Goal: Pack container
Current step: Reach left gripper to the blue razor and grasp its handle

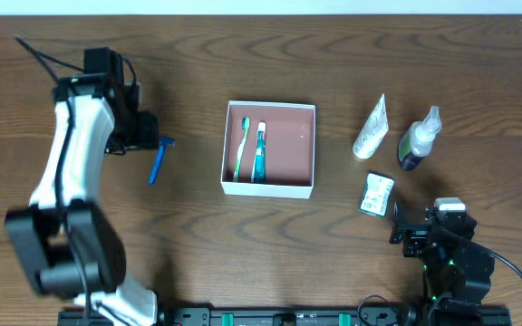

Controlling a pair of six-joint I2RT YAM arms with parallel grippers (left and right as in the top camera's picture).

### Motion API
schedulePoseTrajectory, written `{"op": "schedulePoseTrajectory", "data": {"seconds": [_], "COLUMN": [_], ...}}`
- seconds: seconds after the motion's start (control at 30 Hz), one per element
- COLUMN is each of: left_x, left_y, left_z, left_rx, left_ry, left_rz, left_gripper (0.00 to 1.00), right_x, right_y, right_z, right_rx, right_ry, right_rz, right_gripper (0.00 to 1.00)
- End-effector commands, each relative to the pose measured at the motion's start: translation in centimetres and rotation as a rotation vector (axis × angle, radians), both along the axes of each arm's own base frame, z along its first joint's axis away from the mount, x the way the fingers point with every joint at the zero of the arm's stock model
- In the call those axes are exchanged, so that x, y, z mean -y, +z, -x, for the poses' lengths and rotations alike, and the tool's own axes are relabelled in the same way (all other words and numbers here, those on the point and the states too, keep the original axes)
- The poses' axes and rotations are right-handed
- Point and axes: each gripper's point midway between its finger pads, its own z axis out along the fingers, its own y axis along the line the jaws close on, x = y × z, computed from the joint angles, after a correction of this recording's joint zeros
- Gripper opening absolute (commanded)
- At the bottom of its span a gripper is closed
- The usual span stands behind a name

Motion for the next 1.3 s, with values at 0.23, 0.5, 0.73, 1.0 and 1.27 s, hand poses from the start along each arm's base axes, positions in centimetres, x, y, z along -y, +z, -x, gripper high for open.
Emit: {"op": "schedulePoseTrajectory", "data": {"seconds": [0.23, 0.5, 0.73, 1.0, 1.27], "left_x": [0.9, 0.9, 1.0, 1.0, 1.1], "left_y": [-7.4, -9.4, -10.0, -10.6, -10.8], "left_z": [0.0, 0.3, 0.5, 0.9, 1.3], "left_rx": [-0.165, -0.208, -0.225, -0.231, -0.243], "left_ry": [-0.080, -0.087, -0.086, -0.090, -0.089], "left_rz": [0.071, 0.078, 0.080, 0.081, 0.083], "left_gripper": [0.64, 0.43, 0.36, 0.36, 0.29], "right_x": [0.1, 0.1, 0.1, 0.1, 0.1], "right_y": [-0.1, -0.1, -0.1, -0.1, -0.1], "right_z": [0.0, 0.0, 0.0, 0.0, 0.0], "right_rx": [0.000, 0.000, 0.000, 0.000, 0.000], "right_ry": [0.002, 0.002, 0.002, 0.002, 0.002], "right_rz": [0.010, 0.010, 0.010, 0.010, 0.010], "right_gripper": [0.99, 0.99, 0.99, 0.99, 0.99]}}
